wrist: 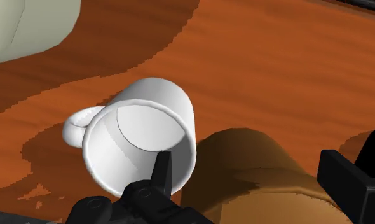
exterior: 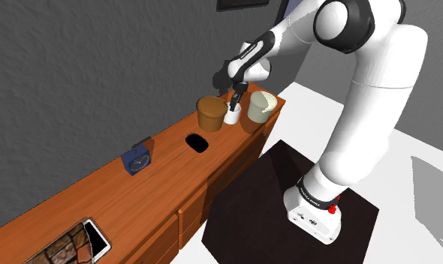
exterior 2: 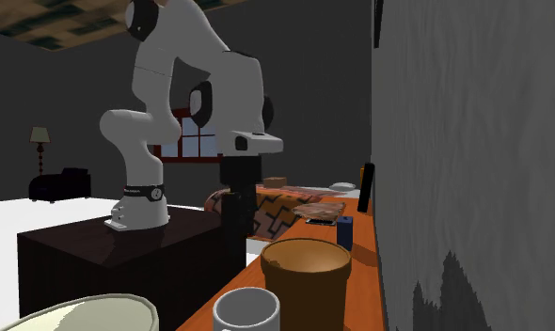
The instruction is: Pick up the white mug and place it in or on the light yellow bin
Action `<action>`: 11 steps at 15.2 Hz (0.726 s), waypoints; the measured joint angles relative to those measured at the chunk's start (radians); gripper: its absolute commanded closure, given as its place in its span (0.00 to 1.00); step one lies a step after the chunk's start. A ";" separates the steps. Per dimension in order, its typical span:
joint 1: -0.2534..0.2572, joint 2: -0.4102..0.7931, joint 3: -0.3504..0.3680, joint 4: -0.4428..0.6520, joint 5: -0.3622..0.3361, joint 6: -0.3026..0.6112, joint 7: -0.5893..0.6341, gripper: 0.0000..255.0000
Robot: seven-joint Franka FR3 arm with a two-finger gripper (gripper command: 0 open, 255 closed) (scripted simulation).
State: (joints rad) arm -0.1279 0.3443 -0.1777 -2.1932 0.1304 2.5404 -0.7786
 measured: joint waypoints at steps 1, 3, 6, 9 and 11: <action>-0.008 0.037 0.006 0.021 0.010 0.017 -0.014 0.00; -0.027 0.126 0.019 0.101 0.028 0.026 -0.039 0.00; -0.044 0.184 0.028 0.143 0.039 0.044 -0.062 0.00; -0.053 0.206 0.034 0.153 0.048 0.063 -0.072 0.00; -0.054 0.206 0.036 0.150 0.053 0.073 -0.075 0.00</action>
State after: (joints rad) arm -0.1823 0.5507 -0.1414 -2.0436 0.1836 2.6137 -0.8538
